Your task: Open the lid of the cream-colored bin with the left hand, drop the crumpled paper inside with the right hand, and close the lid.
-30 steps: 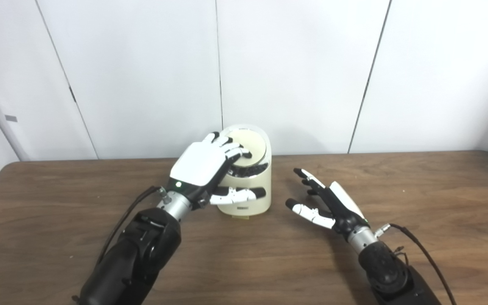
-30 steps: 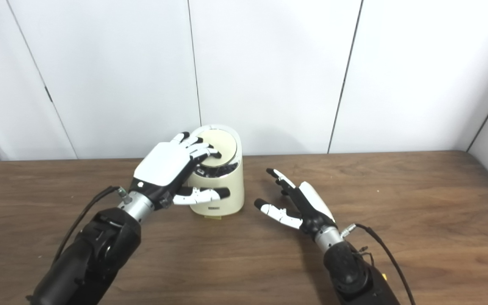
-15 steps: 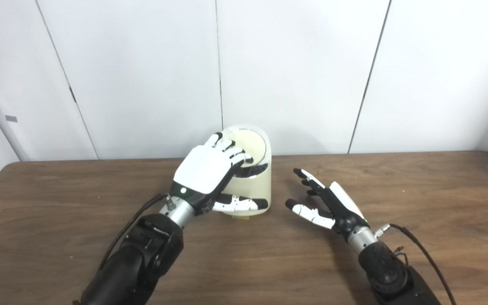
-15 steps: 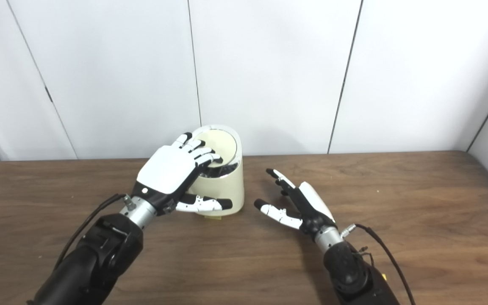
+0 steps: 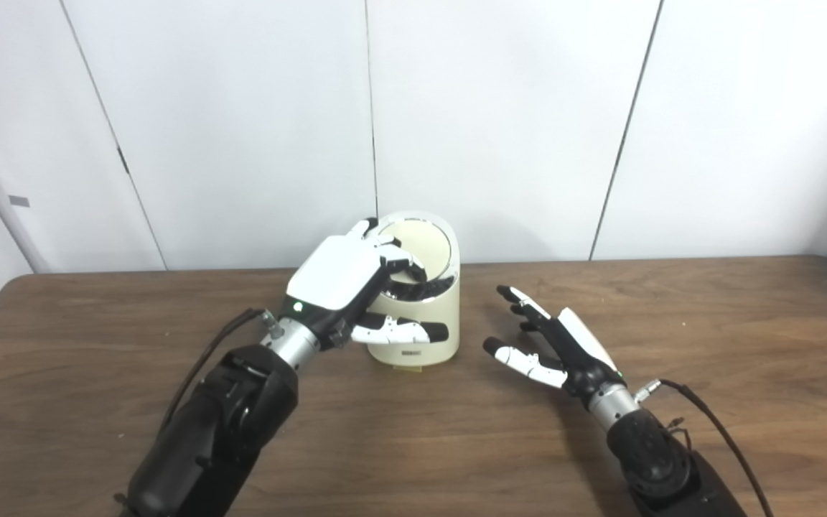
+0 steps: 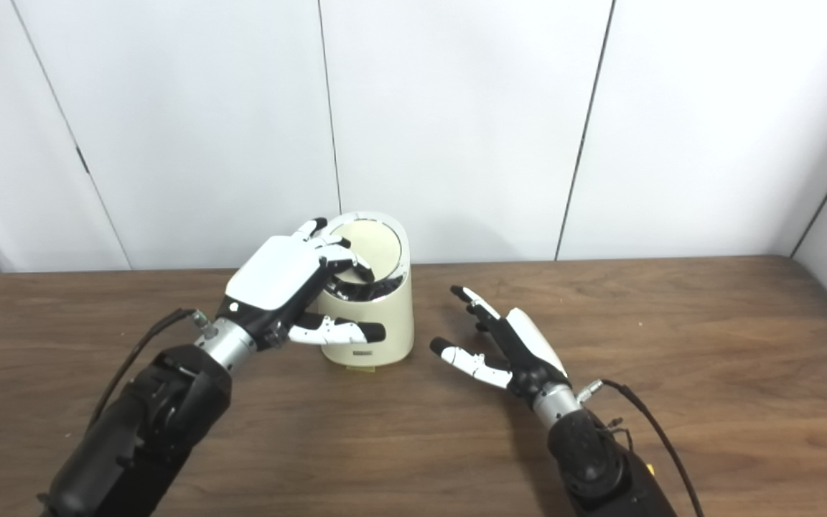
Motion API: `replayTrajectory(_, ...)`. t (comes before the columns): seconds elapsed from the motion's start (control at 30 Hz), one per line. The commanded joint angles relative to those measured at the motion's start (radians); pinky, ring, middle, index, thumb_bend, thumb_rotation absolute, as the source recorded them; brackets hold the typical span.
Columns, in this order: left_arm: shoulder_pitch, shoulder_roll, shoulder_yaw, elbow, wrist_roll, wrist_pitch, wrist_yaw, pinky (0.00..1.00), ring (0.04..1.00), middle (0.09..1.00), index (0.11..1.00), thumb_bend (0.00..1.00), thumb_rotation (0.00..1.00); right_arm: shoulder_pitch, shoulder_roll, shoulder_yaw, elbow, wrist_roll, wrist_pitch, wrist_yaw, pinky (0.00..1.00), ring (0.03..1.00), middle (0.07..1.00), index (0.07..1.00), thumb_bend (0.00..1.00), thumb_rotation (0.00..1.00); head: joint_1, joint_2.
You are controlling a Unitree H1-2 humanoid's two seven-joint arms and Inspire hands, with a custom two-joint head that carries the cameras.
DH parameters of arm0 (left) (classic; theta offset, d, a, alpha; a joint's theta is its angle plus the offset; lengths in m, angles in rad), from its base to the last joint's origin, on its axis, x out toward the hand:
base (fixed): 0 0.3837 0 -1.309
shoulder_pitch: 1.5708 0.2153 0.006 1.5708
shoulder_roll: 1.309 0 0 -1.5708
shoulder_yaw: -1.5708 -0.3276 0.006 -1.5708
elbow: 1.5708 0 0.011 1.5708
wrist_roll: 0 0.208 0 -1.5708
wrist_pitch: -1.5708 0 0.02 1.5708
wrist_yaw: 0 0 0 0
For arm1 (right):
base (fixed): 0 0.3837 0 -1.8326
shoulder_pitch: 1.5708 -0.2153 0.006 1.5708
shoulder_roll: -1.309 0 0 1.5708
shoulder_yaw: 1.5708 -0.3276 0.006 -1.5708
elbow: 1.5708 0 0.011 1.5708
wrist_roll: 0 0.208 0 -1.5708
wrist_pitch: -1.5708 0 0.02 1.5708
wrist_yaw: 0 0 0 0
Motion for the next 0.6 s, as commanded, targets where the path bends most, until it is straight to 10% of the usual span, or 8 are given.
replayTrajectory(0.0, -0.003, 0.023, -0.018, 0.024, -0.018, -0.016, -0.059, 1.0, 0.81, 0.67, 0.658, 0.91, 1.0, -0.041, -0.007, -0.009, -0.022, 0.004, -0.017, -0.004, 0.85, 0.925, 0.95, 0.937, 0.43, 0.74, -0.001, -0.001)
replayTrajectory(0.57, -0.002, 0.017, -0.011, -0.005, 0.045, -0.01, -0.001, 1.0, 0.864, 0.77, 0.747, 0.75, 0.96, -0.042, -0.007, -0.008, -0.019, 0.002, -0.025, -0.009, 0.85, 0.92, 0.946, 0.931, 0.43, 0.71, -0.003, -0.005)
